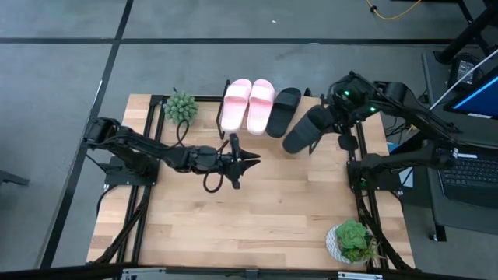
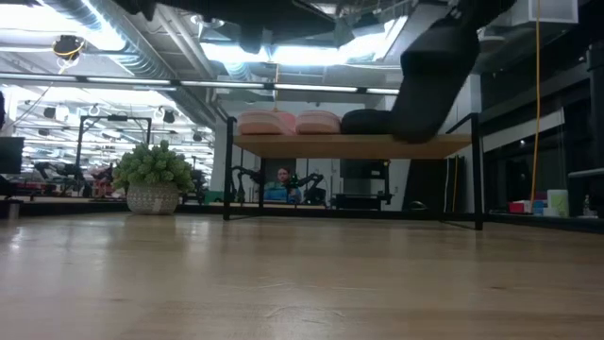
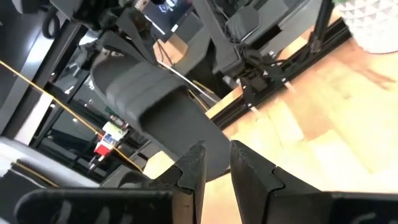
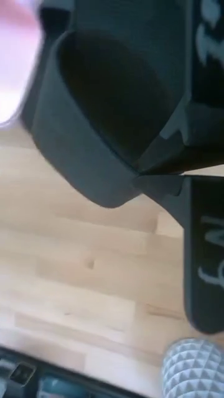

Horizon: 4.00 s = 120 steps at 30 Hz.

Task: Pick and place slides into the shelf
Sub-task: Put the black slipper on the shelf

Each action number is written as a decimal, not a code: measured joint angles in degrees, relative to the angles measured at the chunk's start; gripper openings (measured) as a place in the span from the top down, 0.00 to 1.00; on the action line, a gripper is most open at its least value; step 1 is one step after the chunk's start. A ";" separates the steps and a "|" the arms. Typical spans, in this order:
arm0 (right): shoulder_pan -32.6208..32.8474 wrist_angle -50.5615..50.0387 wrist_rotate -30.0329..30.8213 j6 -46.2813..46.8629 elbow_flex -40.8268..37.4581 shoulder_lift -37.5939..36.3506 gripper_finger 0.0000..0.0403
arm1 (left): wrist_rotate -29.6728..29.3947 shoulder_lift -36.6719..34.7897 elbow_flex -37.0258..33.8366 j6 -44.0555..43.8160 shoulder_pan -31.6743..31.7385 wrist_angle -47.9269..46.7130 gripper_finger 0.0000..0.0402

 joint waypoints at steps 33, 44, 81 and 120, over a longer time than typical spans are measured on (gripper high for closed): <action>-10.70 -5.65 3.01 -9.28 8.46 7.07 1.00 | 0.22 2.00 5.69 -0.51 -0.49 -2.91 0.84; -13.03 -5.06 10.04 -9.87 8.37 13.83 1.00 | 0.22 2.00 5.67 -3.11 -0.49 -2.96 0.84; -18.61 -1.36 18.82 -12.91 8.31 14.87 1.00 | 0.20 1.98 5.63 -3.09 -0.45 -2.98 0.84; -19.01 -0.22 25.22 -12.52 12.39 25.97 1.00 | 0.18 1.96 5.62 -3.07 -0.43 -3.04 0.84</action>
